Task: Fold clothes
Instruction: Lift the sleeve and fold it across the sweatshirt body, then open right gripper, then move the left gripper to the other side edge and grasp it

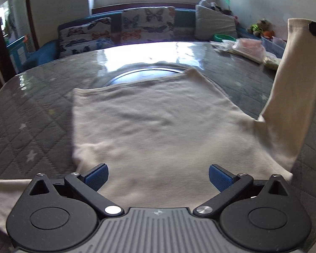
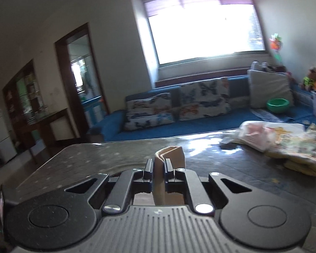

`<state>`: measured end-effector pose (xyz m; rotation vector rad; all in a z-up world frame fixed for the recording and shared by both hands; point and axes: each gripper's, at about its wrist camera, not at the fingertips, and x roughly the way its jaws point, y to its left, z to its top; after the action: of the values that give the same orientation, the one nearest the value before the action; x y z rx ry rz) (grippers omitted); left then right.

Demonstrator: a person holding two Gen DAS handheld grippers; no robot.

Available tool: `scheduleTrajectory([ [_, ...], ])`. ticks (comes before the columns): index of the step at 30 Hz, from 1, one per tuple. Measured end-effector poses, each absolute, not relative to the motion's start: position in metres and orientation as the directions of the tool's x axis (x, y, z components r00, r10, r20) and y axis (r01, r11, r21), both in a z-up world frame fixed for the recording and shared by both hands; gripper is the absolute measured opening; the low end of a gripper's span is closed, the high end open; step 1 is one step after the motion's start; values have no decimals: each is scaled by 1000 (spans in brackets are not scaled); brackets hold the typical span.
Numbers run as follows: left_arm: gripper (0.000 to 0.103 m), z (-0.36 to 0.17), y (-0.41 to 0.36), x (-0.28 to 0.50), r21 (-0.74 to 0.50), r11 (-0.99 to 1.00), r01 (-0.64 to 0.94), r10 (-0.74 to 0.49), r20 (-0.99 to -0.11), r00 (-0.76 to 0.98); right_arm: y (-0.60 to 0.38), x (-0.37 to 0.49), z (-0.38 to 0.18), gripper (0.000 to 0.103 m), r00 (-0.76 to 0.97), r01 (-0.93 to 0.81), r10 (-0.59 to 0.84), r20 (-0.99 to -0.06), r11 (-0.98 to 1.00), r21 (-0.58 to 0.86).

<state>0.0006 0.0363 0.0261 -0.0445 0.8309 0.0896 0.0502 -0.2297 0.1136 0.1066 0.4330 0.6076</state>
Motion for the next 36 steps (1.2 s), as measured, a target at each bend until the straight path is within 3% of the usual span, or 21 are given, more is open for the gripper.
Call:
scheduleTrajectory([
  [9,103,32,92,-26,-41,971,-236,135,-720,680,-144,26,95,8,563,-688,700,-439,692,221],
  [18,103,31,120,-43,-71,948,-311,167,-721,672,-82,-7,43,9,385,-766,712,-587,602,227],
  [22,103,32,122,-43,-83,944,-320,166,-718,676,-83,-17,33,17,343,-776,718,-605,580,248],
  [31,102,34,101,-39,-84,973,-213,100,-684,723,-128,0,32,26,430,-736,671,-604,648,195],
  [36,90,29,78,-27,-63,991,-120,46,-676,736,-181,6,22,28,520,-633,567,-639,758,158],
])
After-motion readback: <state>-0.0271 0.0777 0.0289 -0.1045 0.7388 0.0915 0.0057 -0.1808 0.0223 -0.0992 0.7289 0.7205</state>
